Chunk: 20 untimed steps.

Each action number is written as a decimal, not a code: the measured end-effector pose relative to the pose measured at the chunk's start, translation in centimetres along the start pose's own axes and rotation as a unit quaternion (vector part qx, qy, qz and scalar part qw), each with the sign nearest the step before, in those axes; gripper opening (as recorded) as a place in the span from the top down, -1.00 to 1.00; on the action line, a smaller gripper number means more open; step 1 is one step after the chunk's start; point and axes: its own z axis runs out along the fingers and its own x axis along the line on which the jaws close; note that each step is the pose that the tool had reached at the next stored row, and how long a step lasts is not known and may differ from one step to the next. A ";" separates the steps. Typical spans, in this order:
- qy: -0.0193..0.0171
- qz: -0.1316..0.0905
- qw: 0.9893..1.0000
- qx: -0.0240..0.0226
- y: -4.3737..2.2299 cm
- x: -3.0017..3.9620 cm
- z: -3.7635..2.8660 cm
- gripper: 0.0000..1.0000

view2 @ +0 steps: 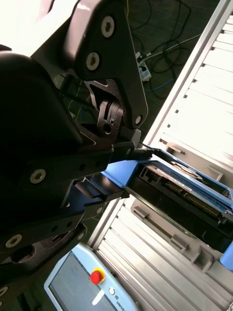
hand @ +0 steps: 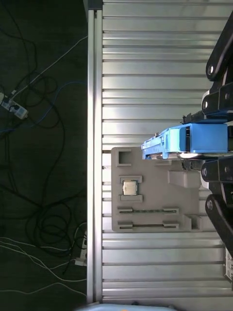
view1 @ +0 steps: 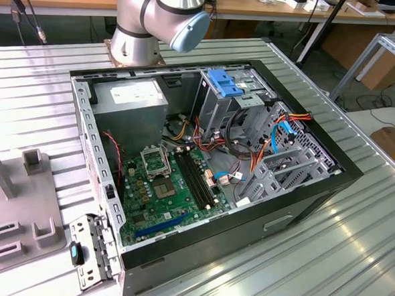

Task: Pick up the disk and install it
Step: 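Pick up the disk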

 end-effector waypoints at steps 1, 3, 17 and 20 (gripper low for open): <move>0.000 0.000 1.000 0.000 -0.14 -0.02 0.00 0.26; 0.000 0.000 1.000 0.000 -0.45 -0.06 0.00 0.26; 0.000 0.000 1.000 0.000 -2.43 -0.43 0.01 0.26; 0.000 0.000 1.000 0.000 -2.65 -0.49 0.01 0.26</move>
